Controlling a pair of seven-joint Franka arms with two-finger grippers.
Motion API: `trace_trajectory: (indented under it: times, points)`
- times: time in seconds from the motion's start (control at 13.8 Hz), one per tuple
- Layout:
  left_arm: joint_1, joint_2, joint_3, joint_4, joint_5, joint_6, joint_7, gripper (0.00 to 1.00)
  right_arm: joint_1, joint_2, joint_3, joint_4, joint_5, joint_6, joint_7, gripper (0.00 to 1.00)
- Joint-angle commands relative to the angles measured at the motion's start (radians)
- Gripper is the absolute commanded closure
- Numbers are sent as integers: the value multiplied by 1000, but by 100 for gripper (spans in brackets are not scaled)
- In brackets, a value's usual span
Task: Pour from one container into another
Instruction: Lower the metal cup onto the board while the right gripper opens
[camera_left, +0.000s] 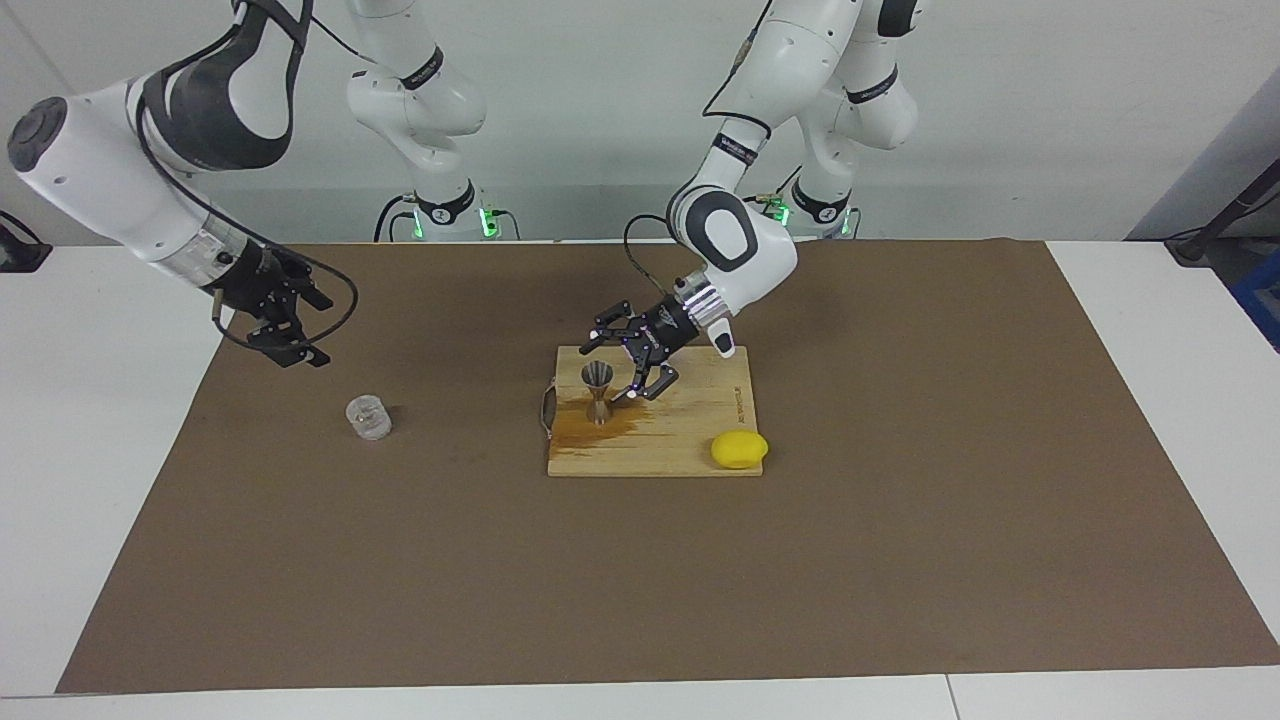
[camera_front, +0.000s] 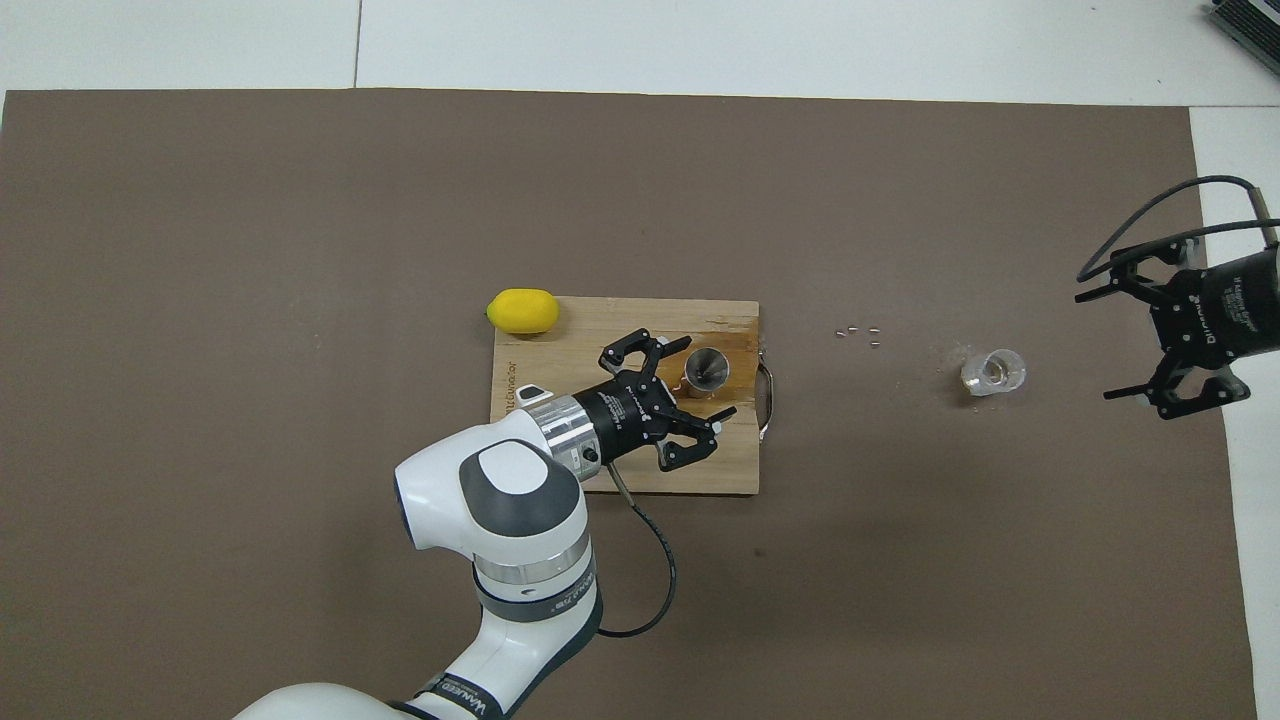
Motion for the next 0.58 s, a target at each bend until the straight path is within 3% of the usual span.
trace_trajectory:
  times: [0.0, 0.36, 0.51]
  points:
    - [-46, -61, 17, -19, -14, 83, 21, 0, -57, 73, 10, -7, 80, 25, -59, 0]
    - [69, -147, 20, -2, 36, 107, 10, 0, -93, 171, 10, -13, 90, 92, -187, 0]
    - [133, -170, 21, 23, 221, 108, 7, 0, -101, 205, 10, -50, 136, 154, -243, 0]
